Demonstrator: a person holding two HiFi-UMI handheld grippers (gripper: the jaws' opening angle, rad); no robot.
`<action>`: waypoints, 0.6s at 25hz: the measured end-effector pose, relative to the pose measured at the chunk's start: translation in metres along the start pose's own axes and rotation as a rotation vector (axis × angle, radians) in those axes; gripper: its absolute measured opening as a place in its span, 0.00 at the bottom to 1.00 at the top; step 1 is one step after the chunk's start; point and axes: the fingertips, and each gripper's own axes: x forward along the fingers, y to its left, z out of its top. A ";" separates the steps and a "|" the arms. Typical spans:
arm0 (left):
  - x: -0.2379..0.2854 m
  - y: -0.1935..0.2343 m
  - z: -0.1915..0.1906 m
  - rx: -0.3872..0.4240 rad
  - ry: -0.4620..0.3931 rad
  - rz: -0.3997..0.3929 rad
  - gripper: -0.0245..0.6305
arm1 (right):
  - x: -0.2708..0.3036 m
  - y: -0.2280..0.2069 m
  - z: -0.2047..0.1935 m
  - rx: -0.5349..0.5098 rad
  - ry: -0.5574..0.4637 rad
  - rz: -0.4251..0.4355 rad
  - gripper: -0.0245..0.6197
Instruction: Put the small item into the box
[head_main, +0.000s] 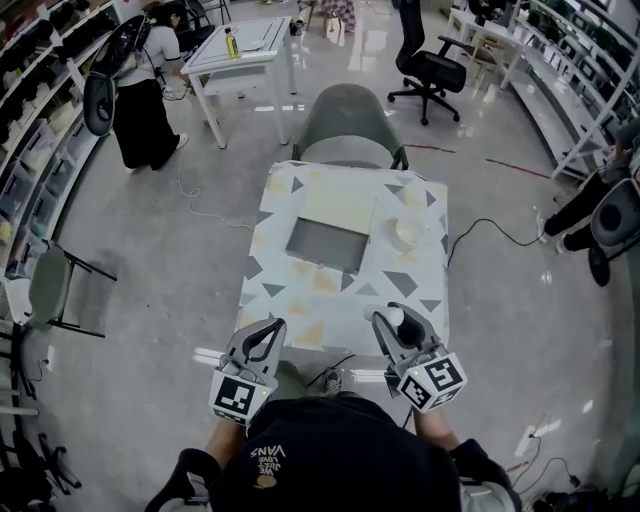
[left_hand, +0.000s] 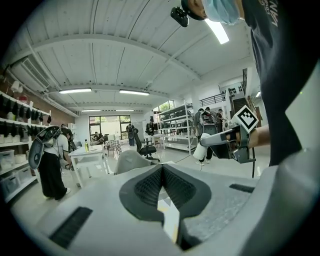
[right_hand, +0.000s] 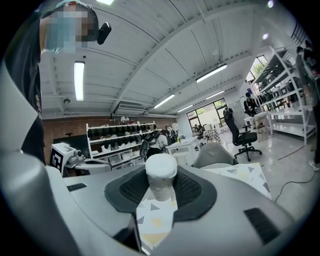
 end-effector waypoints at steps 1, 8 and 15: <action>0.004 0.004 -0.001 -0.005 0.002 -0.003 0.05 | 0.005 -0.002 0.000 0.003 -0.001 -0.005 0.25; 0.047 0.037 -0.002 -0.001 -0.011 -0.113 0.05 | 0.050 -0.015 0.003 0.009 -0.021 -0.088 0.25; 0.081 0.083 0.005 0.040 -0.021 -0.249 0.05 | 0.102 -0.030 -0.003 -0.002 -0.013 -0.209 0.25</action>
